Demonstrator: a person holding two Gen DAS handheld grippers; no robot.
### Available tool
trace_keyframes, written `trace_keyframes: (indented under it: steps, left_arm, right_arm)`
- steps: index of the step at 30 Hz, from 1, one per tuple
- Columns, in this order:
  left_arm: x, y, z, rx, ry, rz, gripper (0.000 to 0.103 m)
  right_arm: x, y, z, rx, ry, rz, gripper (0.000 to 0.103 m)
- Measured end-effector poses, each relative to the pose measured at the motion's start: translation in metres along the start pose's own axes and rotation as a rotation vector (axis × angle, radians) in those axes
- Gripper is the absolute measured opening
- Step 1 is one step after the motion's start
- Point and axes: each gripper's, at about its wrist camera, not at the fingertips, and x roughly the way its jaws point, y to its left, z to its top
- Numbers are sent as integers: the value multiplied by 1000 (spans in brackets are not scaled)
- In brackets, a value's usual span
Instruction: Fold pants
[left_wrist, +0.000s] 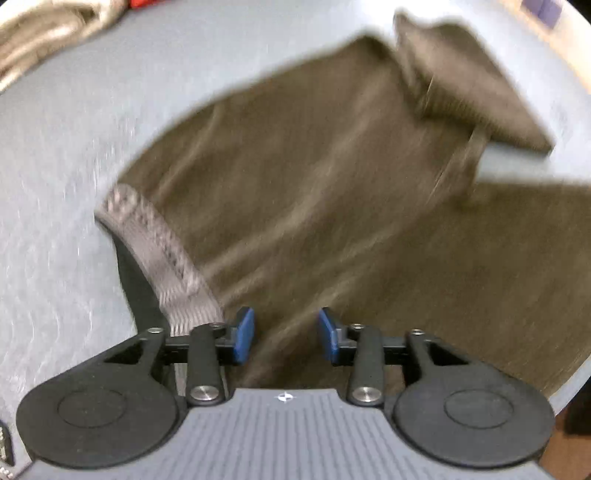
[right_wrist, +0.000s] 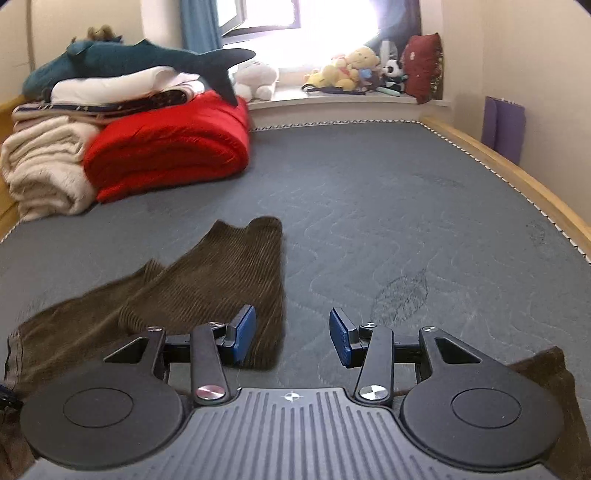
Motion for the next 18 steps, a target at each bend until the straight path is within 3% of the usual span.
trace_keyframes:
  steps: [4,8,14,18]
  left_arm:
    - [-20,-12,10,-18,-94,8,50]
    - [-26,-31,19,11,-150,32,50]
    - [-20,-47,26,28,-159,15,50]
    - [-17,-54,32,23,-161,-19,50]
  right_arm:
    - [30,3,0,-26,16,-64,47]
    - [58,6,9,33,14,-63,47]
    - [101,2,19,179,56,-75,47]
    - [136,5,19,186,103,-84,47]
